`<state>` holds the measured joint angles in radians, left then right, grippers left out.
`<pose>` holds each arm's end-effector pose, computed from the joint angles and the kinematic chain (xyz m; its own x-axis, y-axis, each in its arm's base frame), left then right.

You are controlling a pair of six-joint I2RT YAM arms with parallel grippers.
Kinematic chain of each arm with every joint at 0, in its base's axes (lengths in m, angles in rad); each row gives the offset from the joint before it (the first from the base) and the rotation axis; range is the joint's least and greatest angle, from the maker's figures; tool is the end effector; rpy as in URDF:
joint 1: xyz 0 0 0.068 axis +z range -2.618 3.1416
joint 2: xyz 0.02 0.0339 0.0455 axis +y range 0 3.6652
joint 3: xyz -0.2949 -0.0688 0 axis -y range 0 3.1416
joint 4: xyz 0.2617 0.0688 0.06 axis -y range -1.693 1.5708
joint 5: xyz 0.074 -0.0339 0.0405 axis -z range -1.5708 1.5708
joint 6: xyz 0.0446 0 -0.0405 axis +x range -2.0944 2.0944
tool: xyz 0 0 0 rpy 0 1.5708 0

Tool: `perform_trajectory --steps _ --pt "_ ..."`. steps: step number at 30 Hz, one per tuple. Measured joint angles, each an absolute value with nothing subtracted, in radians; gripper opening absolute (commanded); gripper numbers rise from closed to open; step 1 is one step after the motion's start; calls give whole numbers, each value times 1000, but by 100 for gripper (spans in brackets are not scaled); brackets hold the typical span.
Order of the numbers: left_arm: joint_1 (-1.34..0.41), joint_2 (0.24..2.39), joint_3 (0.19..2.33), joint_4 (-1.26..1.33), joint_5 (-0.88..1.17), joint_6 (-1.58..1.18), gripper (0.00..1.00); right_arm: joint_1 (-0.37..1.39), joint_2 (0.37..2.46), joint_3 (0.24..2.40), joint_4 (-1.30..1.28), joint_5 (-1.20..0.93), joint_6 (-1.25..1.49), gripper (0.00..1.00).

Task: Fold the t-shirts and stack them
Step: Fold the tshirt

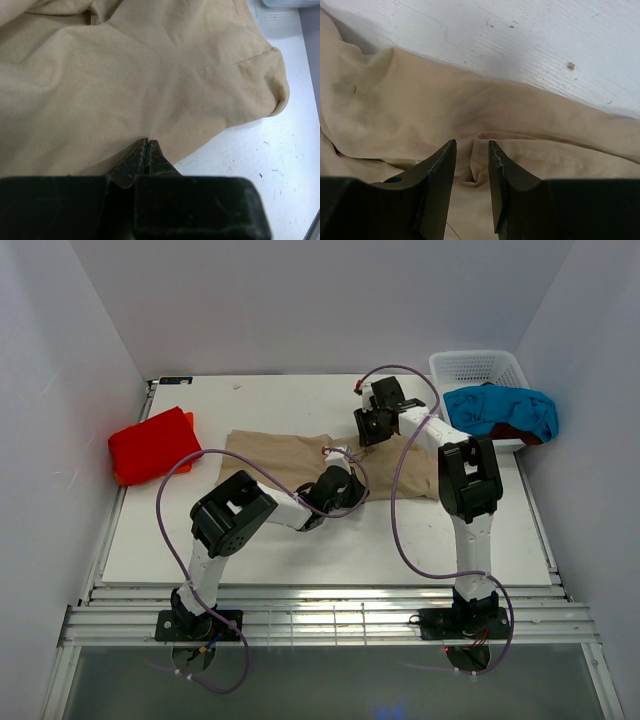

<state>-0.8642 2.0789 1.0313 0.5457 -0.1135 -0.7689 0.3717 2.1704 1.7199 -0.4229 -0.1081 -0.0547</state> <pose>0.2960 -0.3389 0.1175 -0.7051 -0.2381 -0.6679 0.2796 0.7723 -0.5704 0.4866 0.1948 0.2063 -0.6898 -0.3272 -0.6458 -0.4640 0.8845 0.0475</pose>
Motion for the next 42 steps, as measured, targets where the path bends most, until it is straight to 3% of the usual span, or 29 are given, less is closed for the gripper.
perform_trajectory --steps 14,17,18,21,42 --pt "-868 2071 1012 561 -116 -780 0 389 2202 1720 -442 -51 -56 37" --pt "-870 2067 1006 561 -116 -783 0 389 2202 1720 -447 -35 -58 29" --pt "-870 2066 1005 561 -116 -783 0 389 2202 1720 -447 -32 -59 17" --pt "-871 2064 1003 560 -116 -783 0 389 2202 1720 -447 -29 -61 8" --pt "-871 2064 996 570 -117 -792 0 399 2215 1891 -501 46 -33 8"
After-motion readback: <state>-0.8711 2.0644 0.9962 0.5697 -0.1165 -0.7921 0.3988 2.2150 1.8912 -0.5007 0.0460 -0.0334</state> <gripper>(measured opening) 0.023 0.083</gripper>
